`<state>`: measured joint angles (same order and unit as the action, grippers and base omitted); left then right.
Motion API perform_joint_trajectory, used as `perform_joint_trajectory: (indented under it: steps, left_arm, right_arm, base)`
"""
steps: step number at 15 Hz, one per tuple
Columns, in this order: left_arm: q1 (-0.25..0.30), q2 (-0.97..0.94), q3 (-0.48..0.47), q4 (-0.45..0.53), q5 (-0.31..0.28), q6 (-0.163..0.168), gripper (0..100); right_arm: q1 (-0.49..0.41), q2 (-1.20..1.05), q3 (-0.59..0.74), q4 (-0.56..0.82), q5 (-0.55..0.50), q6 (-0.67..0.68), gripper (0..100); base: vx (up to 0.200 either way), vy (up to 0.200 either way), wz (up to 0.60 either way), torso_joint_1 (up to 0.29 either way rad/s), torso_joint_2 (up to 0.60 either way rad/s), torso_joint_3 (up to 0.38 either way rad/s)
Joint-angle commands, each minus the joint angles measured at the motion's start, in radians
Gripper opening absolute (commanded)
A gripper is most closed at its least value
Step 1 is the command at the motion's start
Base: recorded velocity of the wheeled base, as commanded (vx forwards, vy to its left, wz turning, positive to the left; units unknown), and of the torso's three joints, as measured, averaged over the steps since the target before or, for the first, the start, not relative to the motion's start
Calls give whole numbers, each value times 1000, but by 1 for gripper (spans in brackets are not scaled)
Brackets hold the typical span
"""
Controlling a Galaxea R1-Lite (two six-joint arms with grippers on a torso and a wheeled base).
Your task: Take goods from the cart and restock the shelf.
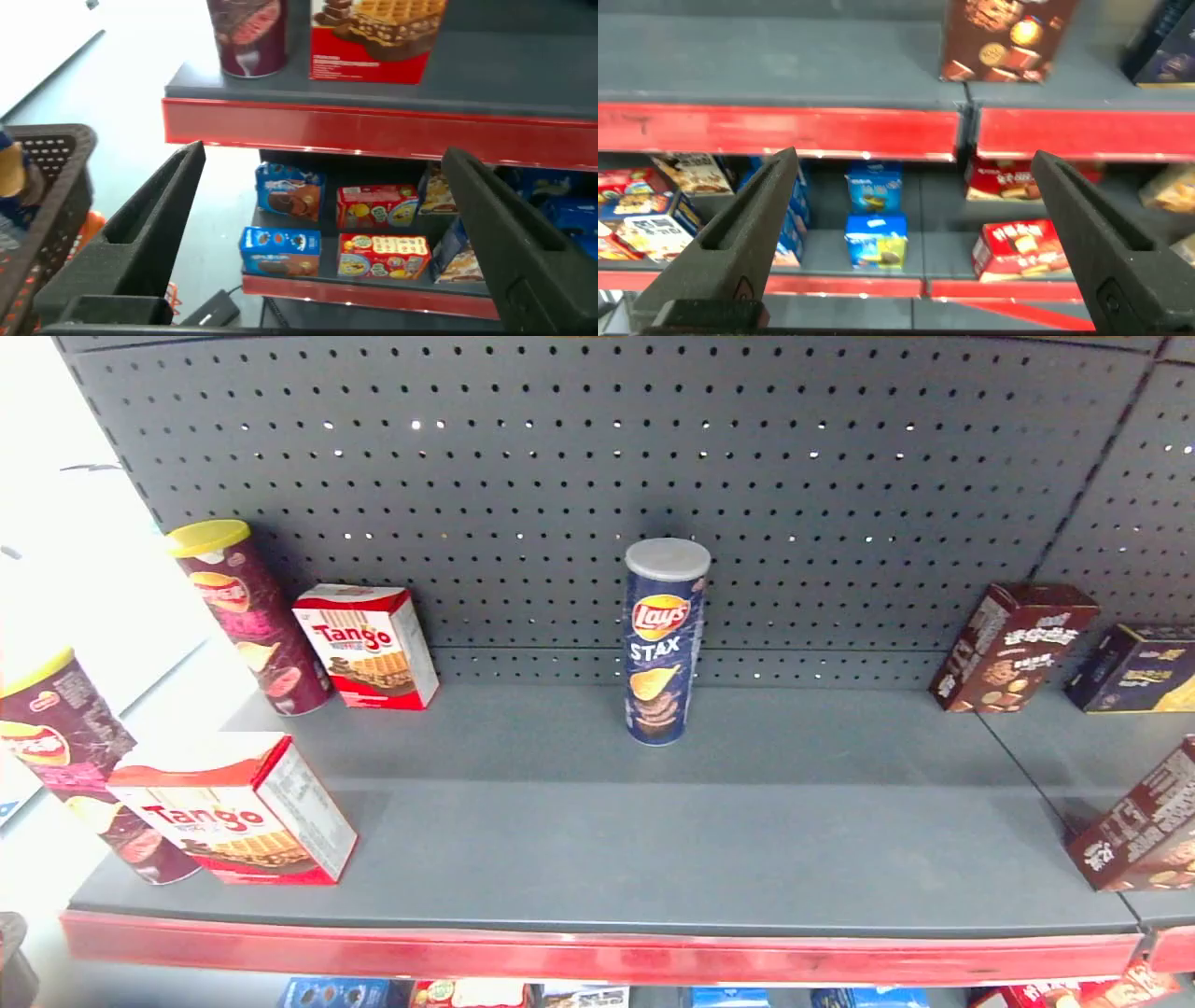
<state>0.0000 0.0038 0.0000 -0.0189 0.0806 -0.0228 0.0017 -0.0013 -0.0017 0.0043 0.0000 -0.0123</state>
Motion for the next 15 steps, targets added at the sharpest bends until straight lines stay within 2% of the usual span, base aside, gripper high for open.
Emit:
perform_joint_trajectory:
  steps: [1, 9, 15]
  left_arm:
    - [0, 1, 0, 1, 1, 0, 100]
    - [0, 1, 0, -1, 1, 0, 100]
    - [0, 2, 0, 1, 1, 0, 100]
  right_arm:
    - [0, 1, 0, 0, 0, 0, 100]
    - [0, 1, 0, 0, 0, 0, 100]
    - [0, 1, 0, 0, 0, 0, 100]
  base:
    - [0, 0, 600, 2, 2, 12]
    - [0, 0, 600, 4, 4, -1]
    - [0, 0, 0, 0, 0, 0]
